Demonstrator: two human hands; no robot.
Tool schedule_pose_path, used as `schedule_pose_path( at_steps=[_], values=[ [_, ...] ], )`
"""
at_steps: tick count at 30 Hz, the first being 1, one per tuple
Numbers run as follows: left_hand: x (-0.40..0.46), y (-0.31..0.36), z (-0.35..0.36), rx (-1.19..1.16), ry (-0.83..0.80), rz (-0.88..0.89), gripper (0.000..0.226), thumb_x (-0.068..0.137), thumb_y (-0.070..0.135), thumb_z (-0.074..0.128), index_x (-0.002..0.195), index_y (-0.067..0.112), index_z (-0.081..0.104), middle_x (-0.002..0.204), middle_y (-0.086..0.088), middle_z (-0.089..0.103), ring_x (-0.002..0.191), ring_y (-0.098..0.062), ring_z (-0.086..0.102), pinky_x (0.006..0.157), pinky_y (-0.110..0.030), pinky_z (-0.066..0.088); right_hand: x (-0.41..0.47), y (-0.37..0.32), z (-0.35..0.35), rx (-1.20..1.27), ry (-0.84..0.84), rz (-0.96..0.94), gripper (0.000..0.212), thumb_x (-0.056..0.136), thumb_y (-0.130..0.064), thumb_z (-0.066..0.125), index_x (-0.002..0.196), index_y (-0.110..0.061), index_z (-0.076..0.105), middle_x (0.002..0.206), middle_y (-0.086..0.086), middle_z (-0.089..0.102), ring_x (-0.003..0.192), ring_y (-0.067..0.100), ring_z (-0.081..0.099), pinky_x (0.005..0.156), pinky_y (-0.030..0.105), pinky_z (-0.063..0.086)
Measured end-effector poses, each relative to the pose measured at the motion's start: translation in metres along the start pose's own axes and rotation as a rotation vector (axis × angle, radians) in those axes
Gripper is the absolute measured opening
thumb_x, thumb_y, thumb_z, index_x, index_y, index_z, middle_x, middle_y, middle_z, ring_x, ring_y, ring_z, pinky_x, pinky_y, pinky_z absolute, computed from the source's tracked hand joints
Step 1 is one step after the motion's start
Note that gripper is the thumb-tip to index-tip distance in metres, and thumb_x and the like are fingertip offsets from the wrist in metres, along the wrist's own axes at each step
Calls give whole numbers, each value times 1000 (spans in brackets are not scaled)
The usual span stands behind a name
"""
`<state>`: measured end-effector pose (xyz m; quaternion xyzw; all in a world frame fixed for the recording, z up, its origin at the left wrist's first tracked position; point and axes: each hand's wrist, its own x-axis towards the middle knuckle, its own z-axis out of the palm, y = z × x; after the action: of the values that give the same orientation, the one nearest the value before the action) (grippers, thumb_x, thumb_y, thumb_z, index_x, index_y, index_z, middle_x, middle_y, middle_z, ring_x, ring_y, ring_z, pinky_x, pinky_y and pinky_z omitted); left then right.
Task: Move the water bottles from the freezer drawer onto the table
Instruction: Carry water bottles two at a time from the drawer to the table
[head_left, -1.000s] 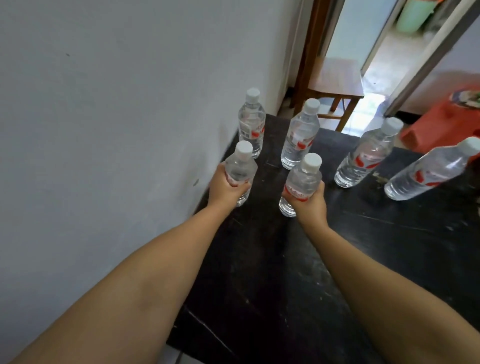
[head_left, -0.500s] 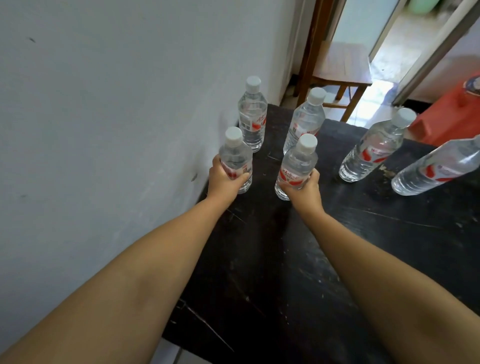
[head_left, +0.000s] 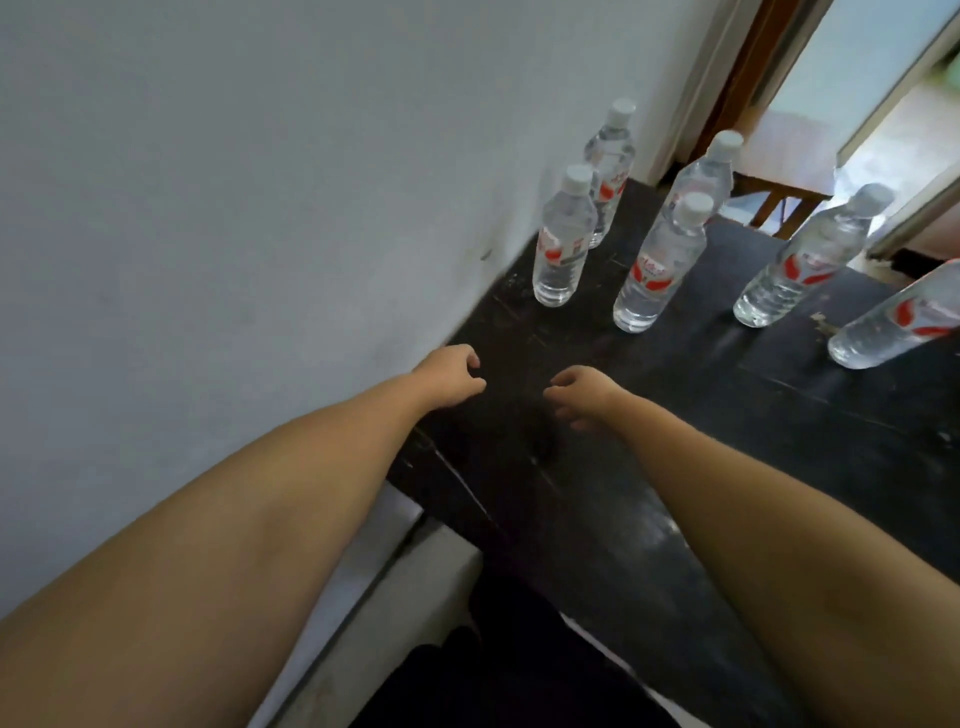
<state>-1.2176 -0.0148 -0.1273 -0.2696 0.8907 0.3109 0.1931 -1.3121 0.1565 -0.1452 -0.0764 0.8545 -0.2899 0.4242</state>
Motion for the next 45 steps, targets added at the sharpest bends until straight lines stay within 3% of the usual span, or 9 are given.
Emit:
schedule_pose_path(
  at_steps=[3,8,12,19,24,29,33,40,45],
  values=[
    [-47,-37,18,57,-37,-28,41,92,26,58,129,9,52,127,-11,59,115,-27,56,97,-34,45,-25,-3,44,-174,-75,-75,29,95,-17,52,121,-7,55,94,11,63,80,21,63,58,29,52],
    [-125,-99,48,30,-18,-167,20,89,21,57,106,12,63,105,-12,60,102,-25,58,85,-32,45,-64,-3,118,-472,-233,-213,24,94,-15,49,108,1,61,103,20,69,90,31,69,81,43,58],
    [-184,-134,67,-69,36,-326,30,92,18,53,114,1,63,121,-17,62,112,-30,58,92,-31,44,-88,-8,162,-742,-316,-380,20,95,-16,48,101,-3,62,96,16,62,87,28,61,78,34,51],
    [-287,-163,125,-269,175,-657,15,91,16,53,101,7,60,97,-10,50,87,-20,47,70,-26,37,-123,-3,211,-1048,-405,-624,31,94,-13,48,120,-2,62,121,18,62,114,34,59,96,39,48],
    [-340,-141,198,-356,239,-832,32,93,17,51,121,1,55,124,-16,56,108,-30,56,84,-32,44,-143,30,224,-1234,-520,-797,35,99,-15,39,120,2,61,127,20,59,114,34,56,96,37,44],
    [-396,-114,260,-501,344,-993,23,86,15,49,101,-2,58,96,-16,60,85,-31,57,75,-39,47,-190,58,259,-1448,-641,-989,26,95,-17,48,105,1,63,119,19,63,99,29,60,83,33,45],
    [-458,-100,297,-599,420,-1156,34,88,18,49,115,0,57,120,-21,58,110,-35,57,90,-42,48,-242,80,296,-1550,-751,-1175,24,88,-14,52,100,-1,68,105,19,67,96,33,63,75,28,44],
    [-573,-51,384,-746,533,-1413,32,89,18,49,111,-2,59,118,-21,61,108,-36,59,85,-38,50,-351,142,333,-1701,-900,-1394,21,91,-14,46,99,-6,63,112,21,64,103,31,61,78,30,44],
    [-634,-3,457,-829,548,-1514,30,87,19,49,108,1,61,116,-19,62,106,-35,60,82,-35,50,-423,215,347,-1802,-946,-1514,28,96,-16,42,69,-9,43,109,28,60,107,34,61,78,31,42]
  ],
)
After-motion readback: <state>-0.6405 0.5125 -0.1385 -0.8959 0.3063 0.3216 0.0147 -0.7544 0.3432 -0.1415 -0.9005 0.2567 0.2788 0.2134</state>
